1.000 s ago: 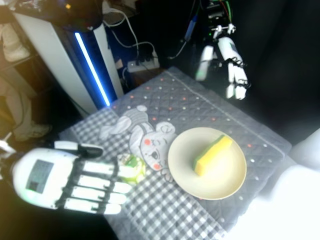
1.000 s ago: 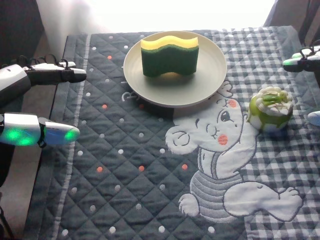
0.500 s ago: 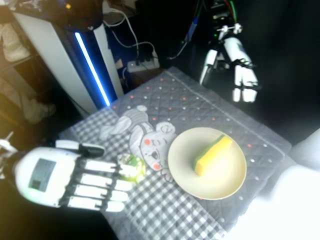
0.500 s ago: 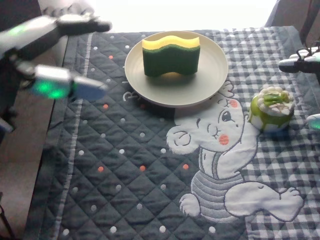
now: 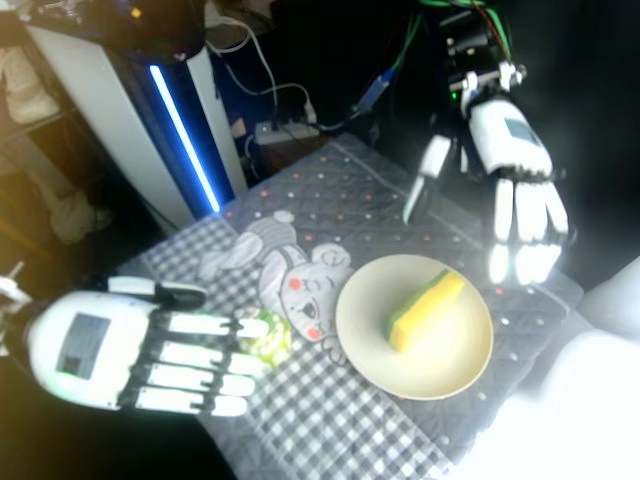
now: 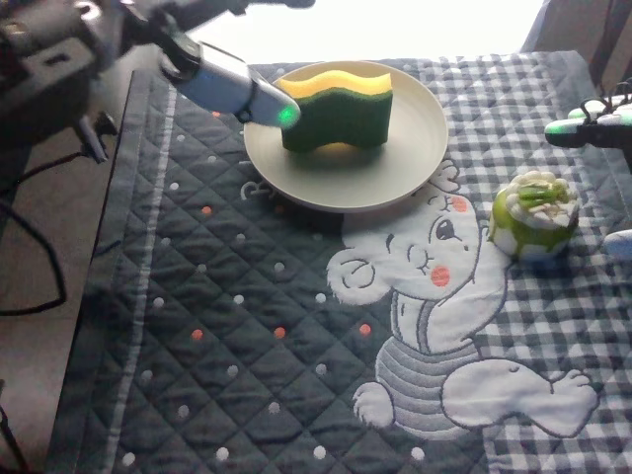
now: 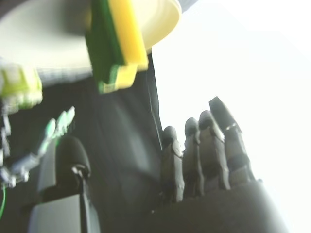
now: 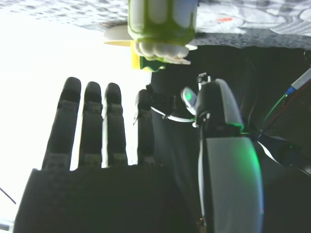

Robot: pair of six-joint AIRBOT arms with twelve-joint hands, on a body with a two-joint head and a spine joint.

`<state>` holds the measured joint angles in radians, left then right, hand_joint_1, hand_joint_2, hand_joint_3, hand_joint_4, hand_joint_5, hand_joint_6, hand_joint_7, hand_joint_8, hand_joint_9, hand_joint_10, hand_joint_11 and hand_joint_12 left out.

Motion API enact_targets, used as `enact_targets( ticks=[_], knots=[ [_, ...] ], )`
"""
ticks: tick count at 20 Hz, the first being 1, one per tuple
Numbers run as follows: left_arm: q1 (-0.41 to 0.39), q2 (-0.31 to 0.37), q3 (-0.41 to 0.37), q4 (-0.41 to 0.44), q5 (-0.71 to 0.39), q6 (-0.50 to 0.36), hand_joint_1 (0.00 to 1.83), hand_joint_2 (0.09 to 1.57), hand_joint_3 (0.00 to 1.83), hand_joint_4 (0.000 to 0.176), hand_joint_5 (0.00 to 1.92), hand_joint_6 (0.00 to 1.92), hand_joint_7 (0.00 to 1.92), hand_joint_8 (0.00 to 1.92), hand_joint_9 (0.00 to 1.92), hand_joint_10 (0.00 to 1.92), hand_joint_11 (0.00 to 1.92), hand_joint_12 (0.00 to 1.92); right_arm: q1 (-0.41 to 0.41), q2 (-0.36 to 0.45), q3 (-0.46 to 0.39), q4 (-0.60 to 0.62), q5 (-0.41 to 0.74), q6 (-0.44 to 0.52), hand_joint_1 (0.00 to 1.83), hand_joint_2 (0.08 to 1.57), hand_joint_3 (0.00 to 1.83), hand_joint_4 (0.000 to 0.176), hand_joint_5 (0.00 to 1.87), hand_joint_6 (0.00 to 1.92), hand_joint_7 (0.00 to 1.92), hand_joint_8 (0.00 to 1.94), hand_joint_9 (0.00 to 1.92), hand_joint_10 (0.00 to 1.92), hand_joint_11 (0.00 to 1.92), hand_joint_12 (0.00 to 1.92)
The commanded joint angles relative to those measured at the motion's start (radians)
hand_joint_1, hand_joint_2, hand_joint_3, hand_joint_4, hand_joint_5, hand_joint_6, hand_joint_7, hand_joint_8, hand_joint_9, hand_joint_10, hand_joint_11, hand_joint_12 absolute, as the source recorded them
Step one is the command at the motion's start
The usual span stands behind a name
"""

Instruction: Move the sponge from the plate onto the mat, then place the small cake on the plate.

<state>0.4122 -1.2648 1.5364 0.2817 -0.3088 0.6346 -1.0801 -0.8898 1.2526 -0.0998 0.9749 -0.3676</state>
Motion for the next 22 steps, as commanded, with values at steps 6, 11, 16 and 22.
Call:
enact_targets(
  ticks=[6,11,16,22],
  knots=[
    [-0.053,-0.145,0.123,-0.051,-0.003,0.064,0.89,0.89,0.0,0.051,0.53,0.0,0.57,0.0,0.59,0.02,0.17,0.97,0.009,-0.01,0.018,0.019,0.109,0.007,0.76,1.06,0.0,0.094,0.37,0.01,0.33,0.0,0.29,0.0,0.28,0.09],
    [-0.05,-0.247,0.221,-0.037,0.062,0.064,1.07,1.02,0.0,0.0,0.85,0.0,0.92,0.0,0.91,0.01,0.44,0.91,0.009,-0.021,0.03,0.009,0.109,0.02,0.73,1.06,0.0,0.078,0.39,0.0,0.33,0.0,0.3,0.0,0.28,0.08],
    [-0.037,-0.266,0.242,-0.031,0.081,0.066,1.27,1.07,0.0,0.0,1.21,0.41,1.01,1.11,1.18,0.06,0.57,1.27,0.009,-0.023,0.031,0.007,0.109,0.028,0.71,1.08,0.0,0.092,0.39,0.0,0.34,0.0,0.32,0.01,0.3,0.08],
    [-0.035,-0.237,0.206,-0.029,0.05,0.067,1.28,1.09,0.0,0.0,1.21,0.29,0.97,1.26,1.0,0.89,0.73,1.37,0.009,-0.027,0.031,0.004,0.109,0.037,0.68,1.08,0.0,0.098,0.41,0.01,0.37,0.01,0.35,0.01,0.34,0.09]
  ],
)
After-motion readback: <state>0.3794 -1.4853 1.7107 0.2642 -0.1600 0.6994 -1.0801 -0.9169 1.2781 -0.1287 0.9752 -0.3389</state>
